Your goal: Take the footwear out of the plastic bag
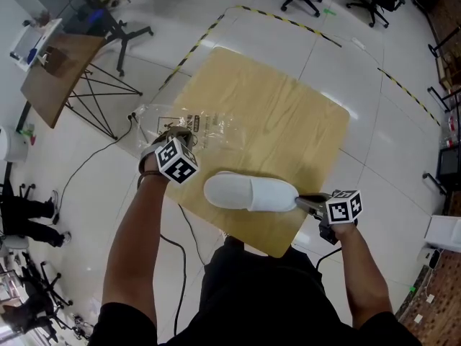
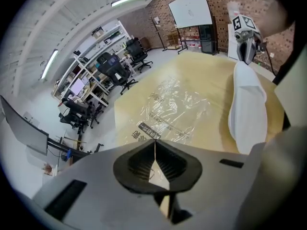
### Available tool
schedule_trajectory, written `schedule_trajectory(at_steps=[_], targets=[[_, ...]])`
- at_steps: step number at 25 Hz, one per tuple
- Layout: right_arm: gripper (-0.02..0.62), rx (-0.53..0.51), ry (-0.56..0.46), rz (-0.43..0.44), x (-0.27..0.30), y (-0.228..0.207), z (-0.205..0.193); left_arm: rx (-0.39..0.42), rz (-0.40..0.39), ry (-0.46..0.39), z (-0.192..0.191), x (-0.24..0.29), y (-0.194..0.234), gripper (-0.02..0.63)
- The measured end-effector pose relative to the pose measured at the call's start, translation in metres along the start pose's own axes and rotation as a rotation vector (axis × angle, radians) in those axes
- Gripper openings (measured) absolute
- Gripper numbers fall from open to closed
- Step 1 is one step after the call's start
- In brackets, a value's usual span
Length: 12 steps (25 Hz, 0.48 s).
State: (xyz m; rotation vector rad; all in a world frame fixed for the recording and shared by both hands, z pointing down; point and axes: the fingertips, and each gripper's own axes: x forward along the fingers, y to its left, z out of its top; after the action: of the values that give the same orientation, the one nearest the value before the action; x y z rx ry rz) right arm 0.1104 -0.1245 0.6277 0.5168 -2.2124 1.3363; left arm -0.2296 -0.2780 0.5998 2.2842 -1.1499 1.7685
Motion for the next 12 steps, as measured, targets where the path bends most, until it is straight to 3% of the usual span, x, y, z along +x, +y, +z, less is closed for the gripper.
schedule_trajectory(at_steps=[3,8,12], targets=[[0.031,0.001,-0.001,0.000,0.003,0.002,0.000,-0.027,-0.024,-0.043,0.029,0.006,-0.010,0.011],[0.031,0.003,-0.005,-0.001,0.007,0.005,0.000,-0.147,-0.088,-0.123,0.087,0.021,-0.039,0.012],[0.032,0.001,-0.007,-0.006,0.008,0.007,0.005,-0.133,-0.167,-0.143,0.127,0.036,-0.073,0.012]])
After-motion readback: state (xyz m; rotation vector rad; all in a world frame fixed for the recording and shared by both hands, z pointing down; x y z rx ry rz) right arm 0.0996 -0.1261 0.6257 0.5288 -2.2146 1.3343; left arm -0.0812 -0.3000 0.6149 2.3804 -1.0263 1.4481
